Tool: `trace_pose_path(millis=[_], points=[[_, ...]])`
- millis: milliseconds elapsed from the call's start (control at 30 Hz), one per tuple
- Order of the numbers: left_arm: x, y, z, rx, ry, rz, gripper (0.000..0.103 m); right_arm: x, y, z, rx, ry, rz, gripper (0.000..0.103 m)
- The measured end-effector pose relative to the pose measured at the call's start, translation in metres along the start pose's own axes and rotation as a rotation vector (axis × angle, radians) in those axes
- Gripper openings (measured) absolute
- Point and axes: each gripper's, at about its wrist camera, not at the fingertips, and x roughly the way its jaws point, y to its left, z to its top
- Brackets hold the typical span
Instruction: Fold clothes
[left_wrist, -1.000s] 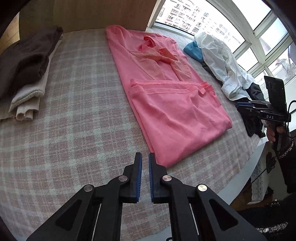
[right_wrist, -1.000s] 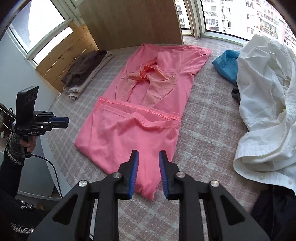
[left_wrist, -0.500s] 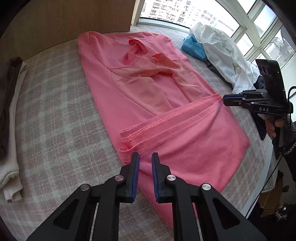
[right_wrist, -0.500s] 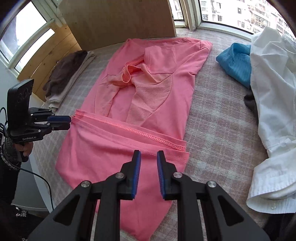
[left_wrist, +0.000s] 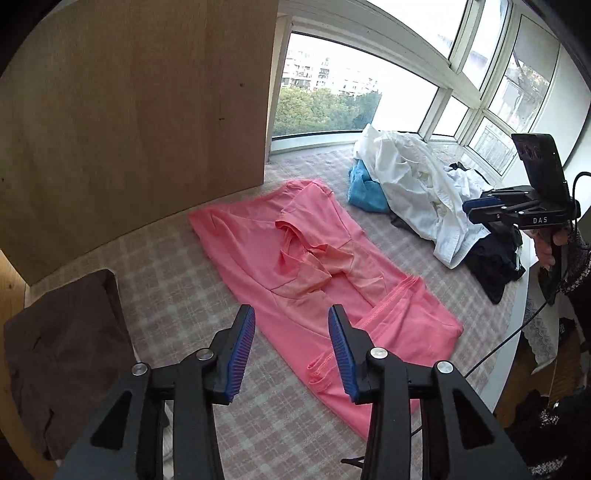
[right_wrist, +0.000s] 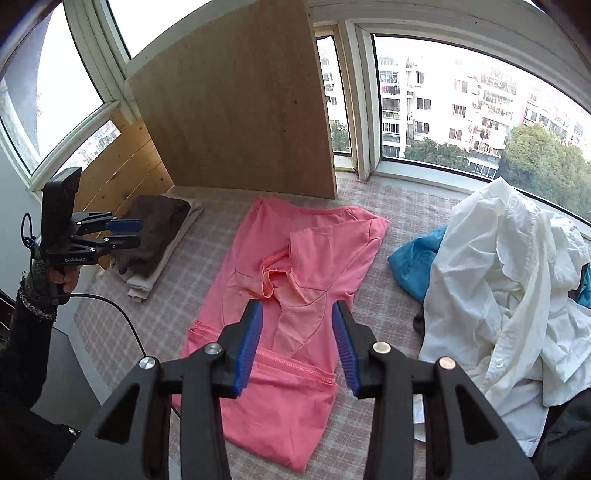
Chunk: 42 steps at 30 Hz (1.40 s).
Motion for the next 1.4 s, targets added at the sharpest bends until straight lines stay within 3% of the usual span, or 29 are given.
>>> trace_pose_path(millis=[67, 167, 367, 433, 633, 867, 967, 1033, 1400], points=[[0.004, 0.015, 0.014, -0.017, 0.002, 0.02, 0.039, -0.002, 0.0, 0.02, -0.033, -0.04, -0.017, 0.039], [0.025, 0.031, 0.023, -0.049, 0.022, 0.033, 0.039, 0.032, -0.015, 0.032, -0.066, -0.028, -0.054, 0.039], [0.1, 0.059, 0.037, -0.091, 0.095, 0.058, 0.039, 0.141, -0.074, 0.046, -0.097, 0.086, -0.128, 0.039], [0.127, 0.069, 0.044, -0.102, 0.118, 0.074, 0.039, 0.173, -0.096, 0.051, -0.066, 0.116, -0.112, 0.039], [0.192, 0.099, 0.066, -0.133, 0.169, 0.084, 0.039, 0.236, -0.133, 0.068, -0.068, 0.175, -0.111, 0.039], [0.233, 0.113, 0.083, -0.128, 0.189, 0.079, 0.039, 0.261, -0.144, 0.079, -0.112, 0.152, -0.071, 0.04], [0.241, 0.11, 0.085, -0.104, 0.194, 0.082, 0.041, 0.263, -0.139, 0.076, -0.144, 0.129, -0.068, 0.045], [0.243, 0.107, 0.087, -0.09, 0.192, 0.089, 0.044, 0.263, -0.135, 0.072, -0.173, 0.112, -0.069, 0.049], [0.247, 0.091, 0.087, -0.045, 0.198, 0.085, 0.046, 0.255, -0.145, 0.066, -0.147, 0.135, -0.022, 0.049]])
